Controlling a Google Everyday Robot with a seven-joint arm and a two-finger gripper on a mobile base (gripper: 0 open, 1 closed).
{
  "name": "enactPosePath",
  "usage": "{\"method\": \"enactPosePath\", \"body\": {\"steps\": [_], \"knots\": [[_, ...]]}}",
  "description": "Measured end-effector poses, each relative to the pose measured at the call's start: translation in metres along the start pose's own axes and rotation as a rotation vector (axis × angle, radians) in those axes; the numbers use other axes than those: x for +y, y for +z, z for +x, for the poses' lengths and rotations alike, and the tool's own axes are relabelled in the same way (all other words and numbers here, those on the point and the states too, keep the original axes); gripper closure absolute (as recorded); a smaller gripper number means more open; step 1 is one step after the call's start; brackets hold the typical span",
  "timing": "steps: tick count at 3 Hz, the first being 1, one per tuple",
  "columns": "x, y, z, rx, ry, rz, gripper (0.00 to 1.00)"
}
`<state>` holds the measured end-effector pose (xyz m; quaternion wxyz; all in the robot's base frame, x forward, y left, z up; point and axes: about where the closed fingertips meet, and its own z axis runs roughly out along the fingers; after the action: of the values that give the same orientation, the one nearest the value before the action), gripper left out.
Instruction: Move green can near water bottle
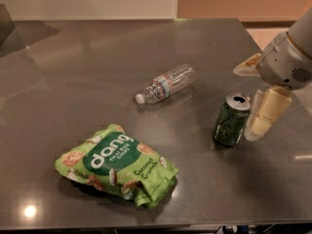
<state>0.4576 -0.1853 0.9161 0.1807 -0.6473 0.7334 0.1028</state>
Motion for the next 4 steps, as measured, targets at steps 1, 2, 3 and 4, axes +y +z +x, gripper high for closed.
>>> {"method": "enactPosePath", "body": {"steps": [1, 2, 3, 4], "knots": [[0.0010, 0.0089, 0.0047, -0.027, -0.012, -0.018, 0.00], [0.0021, 0.0143, 0.0062, -0.045, -0.018, -0.036, 0.00], [0.0041, 0.0174, 0.0042, -0.059, -0.022, -0.053, 0.16], [0.0068, 0.0186, -0.0009, -0.071, -0.025, -0.066, 0.39]]}}
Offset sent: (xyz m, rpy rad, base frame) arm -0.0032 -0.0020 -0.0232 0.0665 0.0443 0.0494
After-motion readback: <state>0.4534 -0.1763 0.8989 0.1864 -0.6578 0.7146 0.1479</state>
